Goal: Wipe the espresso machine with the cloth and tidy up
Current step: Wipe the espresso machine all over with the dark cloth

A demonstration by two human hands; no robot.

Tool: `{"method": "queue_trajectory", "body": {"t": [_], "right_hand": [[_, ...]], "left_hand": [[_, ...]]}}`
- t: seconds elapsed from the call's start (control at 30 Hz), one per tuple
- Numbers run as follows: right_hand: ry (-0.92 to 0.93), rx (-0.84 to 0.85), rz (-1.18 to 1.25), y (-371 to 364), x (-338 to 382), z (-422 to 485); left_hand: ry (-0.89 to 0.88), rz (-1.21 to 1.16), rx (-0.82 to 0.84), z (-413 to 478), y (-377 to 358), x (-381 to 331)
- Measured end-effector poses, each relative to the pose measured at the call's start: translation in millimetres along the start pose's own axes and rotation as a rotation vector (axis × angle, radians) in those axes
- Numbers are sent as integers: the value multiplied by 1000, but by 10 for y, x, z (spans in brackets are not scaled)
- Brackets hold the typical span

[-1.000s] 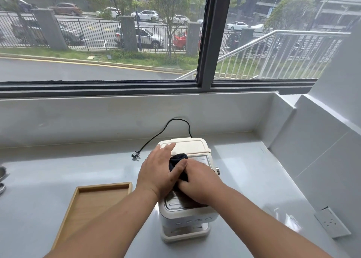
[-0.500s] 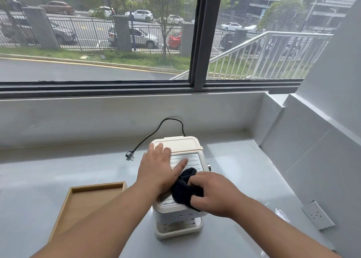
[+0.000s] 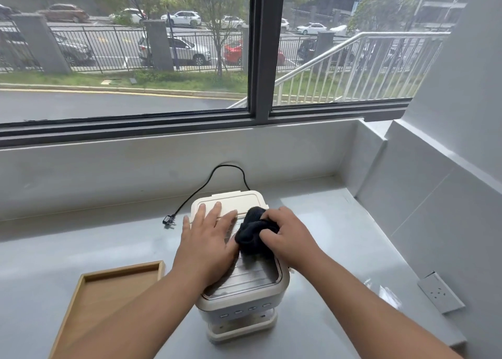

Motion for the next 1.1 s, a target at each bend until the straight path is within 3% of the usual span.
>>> {"method": "queue_trajectory", "body": {"t": [0.47, 0.67, 1.1], "right_hand": [[-110, -111, 139, 42, -124, 709], [-189, -78, 209, 48, -234, 986], [-124, -81, 190, 34, -196, 479]], "left_hand": [[-21, -11, -51, 6, 91, -63], [-16, -30, -59, 10, 105, -70], [4, -26, -60, 8, 120, -79]]}}
Point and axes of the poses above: each hand's wrist, its own z-axis towards the middle knuckle, its own y-axis out of the back of the hand, x = y × z, the point moved 9 cm from there along z, towards the middle knuckle, and after that the axes turned 8 degrees about -z, right-handed, at the moved point
